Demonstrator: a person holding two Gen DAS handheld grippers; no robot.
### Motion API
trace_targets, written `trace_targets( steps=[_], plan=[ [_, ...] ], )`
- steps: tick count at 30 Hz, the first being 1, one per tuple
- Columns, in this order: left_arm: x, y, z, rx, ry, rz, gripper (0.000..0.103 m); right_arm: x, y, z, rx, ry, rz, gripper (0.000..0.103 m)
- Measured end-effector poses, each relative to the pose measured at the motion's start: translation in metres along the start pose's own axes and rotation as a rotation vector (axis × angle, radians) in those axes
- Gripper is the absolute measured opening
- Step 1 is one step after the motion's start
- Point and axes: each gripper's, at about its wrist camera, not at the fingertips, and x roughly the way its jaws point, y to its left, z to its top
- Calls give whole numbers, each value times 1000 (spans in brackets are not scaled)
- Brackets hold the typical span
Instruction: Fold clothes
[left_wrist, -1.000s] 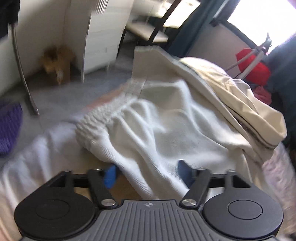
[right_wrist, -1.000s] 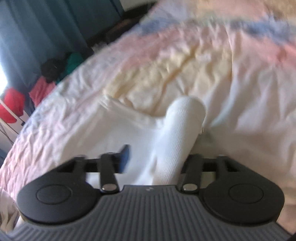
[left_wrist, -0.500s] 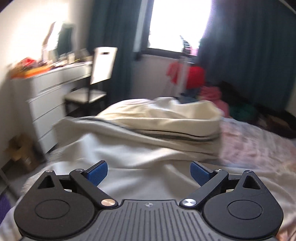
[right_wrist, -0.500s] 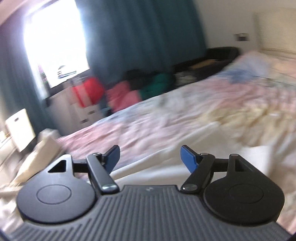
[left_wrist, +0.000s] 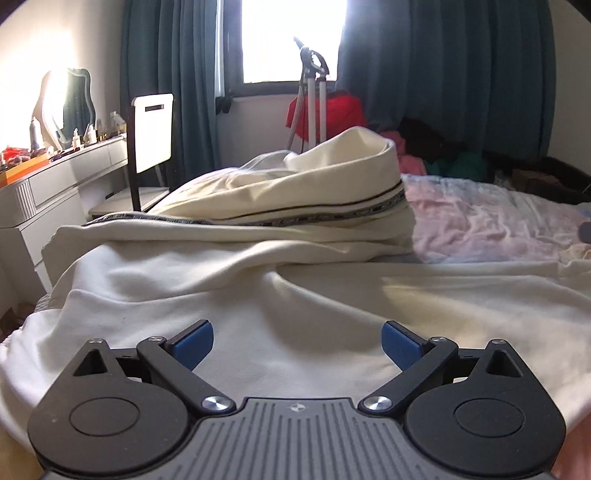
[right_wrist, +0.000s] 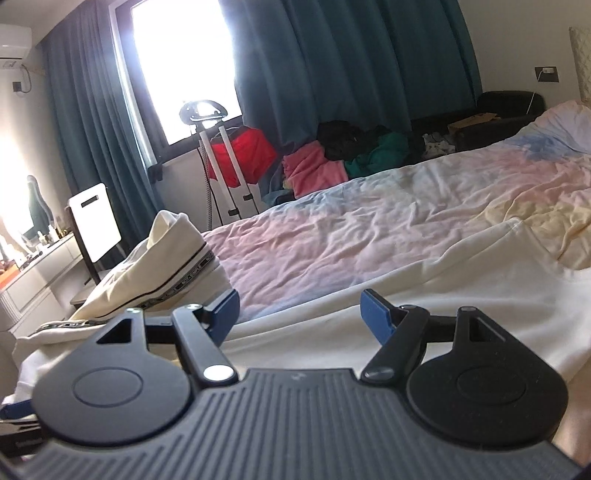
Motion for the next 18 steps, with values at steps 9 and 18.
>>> trace_targets(
  steps=[9,18],
  plan=[
    [21,-9,3,-26,9,-8,99,0,1,2,18,26,-42,74],
    [103,-76,66,-16,-36,55,102,11,-36,6,181,81,-106,74]
  ],
)
